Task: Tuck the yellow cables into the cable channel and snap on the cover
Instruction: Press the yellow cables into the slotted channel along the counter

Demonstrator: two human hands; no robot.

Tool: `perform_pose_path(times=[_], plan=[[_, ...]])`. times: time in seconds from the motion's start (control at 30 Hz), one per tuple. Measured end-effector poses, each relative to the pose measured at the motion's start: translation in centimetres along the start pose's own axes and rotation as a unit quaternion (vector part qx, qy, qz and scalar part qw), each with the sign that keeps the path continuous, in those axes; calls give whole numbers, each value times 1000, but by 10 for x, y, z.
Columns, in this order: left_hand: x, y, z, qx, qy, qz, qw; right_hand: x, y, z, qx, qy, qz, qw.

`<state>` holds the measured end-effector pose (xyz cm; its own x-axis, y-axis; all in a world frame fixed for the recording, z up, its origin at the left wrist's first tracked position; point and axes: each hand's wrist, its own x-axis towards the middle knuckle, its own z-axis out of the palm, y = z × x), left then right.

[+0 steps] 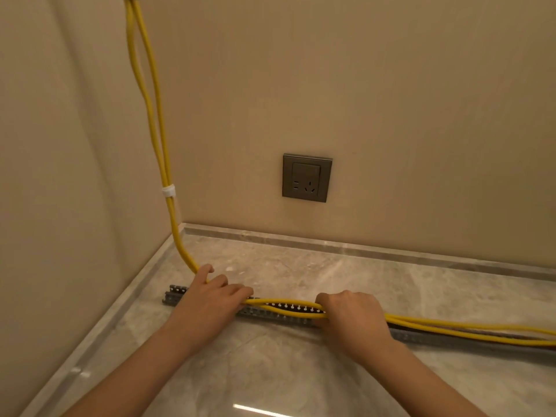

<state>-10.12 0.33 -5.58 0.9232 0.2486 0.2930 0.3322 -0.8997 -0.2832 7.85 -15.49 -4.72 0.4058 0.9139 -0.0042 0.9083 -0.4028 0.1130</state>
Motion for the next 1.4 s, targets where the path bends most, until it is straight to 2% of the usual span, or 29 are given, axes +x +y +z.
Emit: perform_pose_path(times=[0.23,0.37,0.53,0.67,0.8,0.87,0.97,1.13,1.3,1.4], plan=[[0,-2,-7,18,0,-6,1000,-3,6,-6,-50,-56,-23,997],[0,-1,-9,25,-11,-16,1000,-5,14,-9,-33,-73,-21,997],[0,-5,-17,42,24,-52,997,-16,36,3,32,-15,13,999],[8,-6,-31,17,89,-51,995,-23,47,3,53,62,23,996],[17,-10,-50,-39,124,-88,988,-21,48,-14,67,135,43,988],[21,-13,-60,-66,157,-82,982,-19,48,-20,83,143,44,985],[28,-18,-78,-31,191,-53,980,-17,44,-21,114,98,27,988],[29,-30,-97,40,174,-18,984,-18,35,-24,122,51,20,991],[16,-60,-96,44,174,-70,981,-13,24,-47,79,166,-4,983],[2,-73,-81,34,140,-85,986,-11,13,-47,106,160,-25,981]])
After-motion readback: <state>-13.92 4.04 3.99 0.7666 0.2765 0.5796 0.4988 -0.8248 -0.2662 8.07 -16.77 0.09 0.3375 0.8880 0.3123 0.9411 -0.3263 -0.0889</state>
